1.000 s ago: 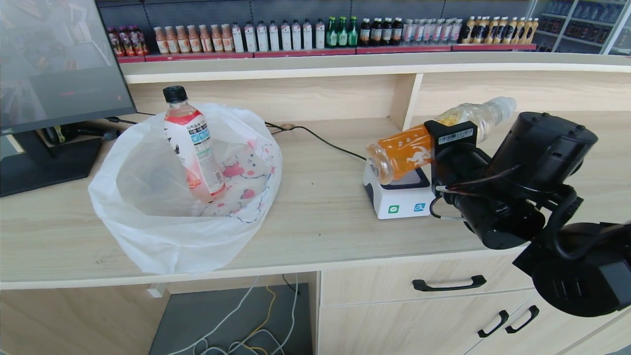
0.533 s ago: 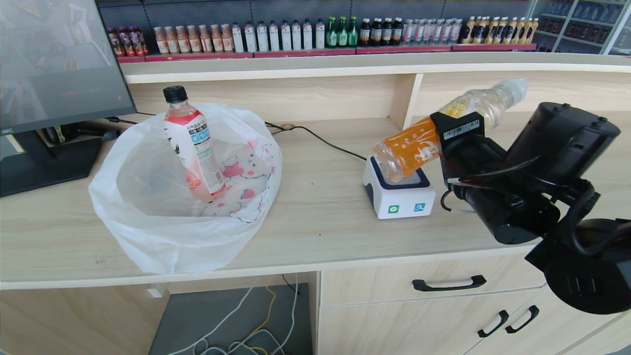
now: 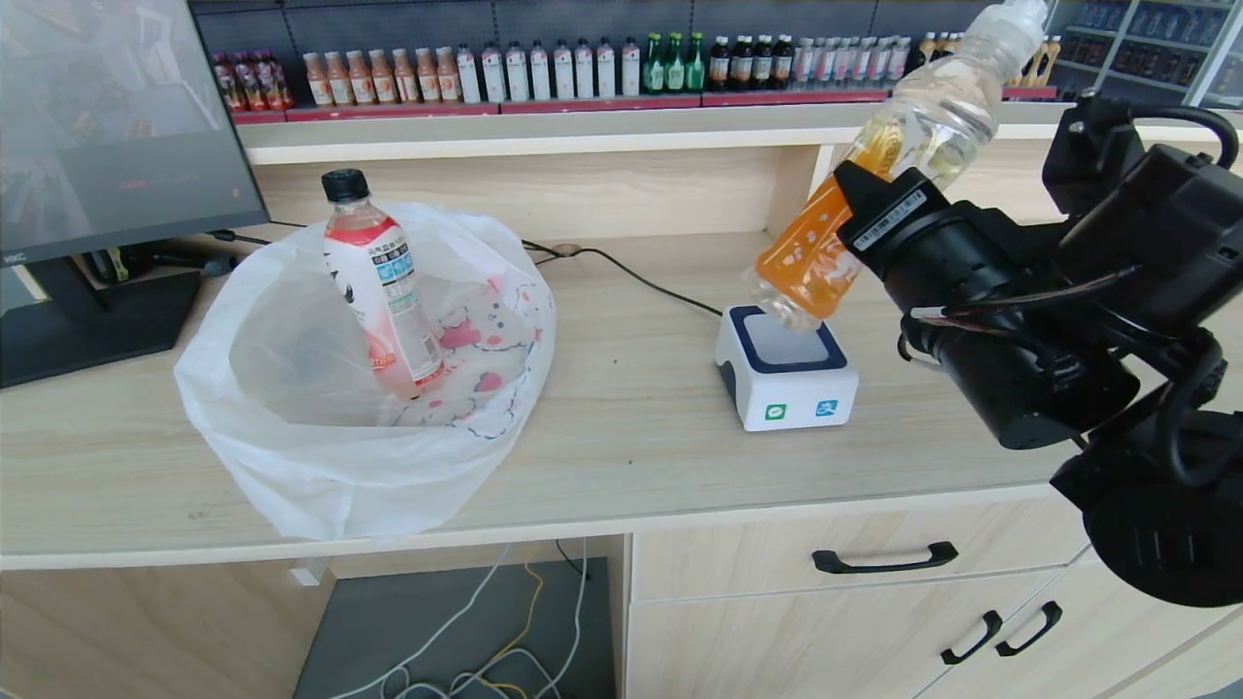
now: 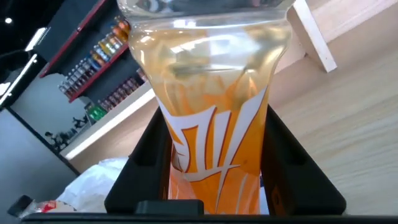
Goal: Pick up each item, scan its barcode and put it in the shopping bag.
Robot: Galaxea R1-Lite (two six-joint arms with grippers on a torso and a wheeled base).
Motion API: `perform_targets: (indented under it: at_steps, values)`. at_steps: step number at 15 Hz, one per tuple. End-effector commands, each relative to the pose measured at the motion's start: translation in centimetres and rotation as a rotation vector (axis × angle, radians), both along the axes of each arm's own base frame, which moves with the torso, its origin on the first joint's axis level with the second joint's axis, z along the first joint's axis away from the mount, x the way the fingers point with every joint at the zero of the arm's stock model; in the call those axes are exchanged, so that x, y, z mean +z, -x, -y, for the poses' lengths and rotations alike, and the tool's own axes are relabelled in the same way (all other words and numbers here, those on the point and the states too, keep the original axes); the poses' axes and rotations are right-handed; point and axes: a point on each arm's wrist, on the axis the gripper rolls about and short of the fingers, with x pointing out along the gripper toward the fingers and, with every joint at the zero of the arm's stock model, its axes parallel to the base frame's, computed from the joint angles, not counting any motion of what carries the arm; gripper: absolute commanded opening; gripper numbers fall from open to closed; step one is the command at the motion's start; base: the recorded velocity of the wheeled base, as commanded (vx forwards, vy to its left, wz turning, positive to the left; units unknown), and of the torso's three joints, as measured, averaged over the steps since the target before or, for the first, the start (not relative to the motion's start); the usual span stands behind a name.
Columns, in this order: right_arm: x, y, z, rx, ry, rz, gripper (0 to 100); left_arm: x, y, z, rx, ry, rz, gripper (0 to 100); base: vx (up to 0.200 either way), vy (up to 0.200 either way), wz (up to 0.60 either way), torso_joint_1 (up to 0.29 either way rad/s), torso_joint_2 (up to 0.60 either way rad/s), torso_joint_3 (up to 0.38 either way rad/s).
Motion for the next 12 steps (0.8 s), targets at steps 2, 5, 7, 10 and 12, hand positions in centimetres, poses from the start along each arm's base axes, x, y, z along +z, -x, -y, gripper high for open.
perform_targets:
  at_steps: [2,5,7,10,12]
  values:
    - [0.9,0.9,-1.0,-0.001,0.081,0.062,0,0.0,0.0,0.0,0.000,0.000,0.000,100,0.000,0.000,0.00,0.000,0.00,0.000]
    - [1.0,3.4,-3.7,0.021,0.221,0.165,0,0.0,0.0,0.0,0.001,0.002,0.000,100,0.000,0.000,0.00,0.000,0.00,0.000]
    - [0.5,4.6,-5.3,0.053,0.289,0.177,0,0.0,0.0,0.0,0.000,0.000,0.000,100,0.000,0.000,0.00,0.000,0.00,0.000]
    - [-0.4,4.5,-5.4,0.062,0.341,0.171,0,0.0,0.0,0.0,0.001,-0.001,0.000,100,0.000,0.000,0.00,0.000,0.00,0.000]
    - [-2.2,4.4,-5.1,0.131,0.446,0.179,0,0.0,0.0,0.0,0.001,0.000,0.000,100,0.000,0.000,0.00,0.000,0.00,0.000]
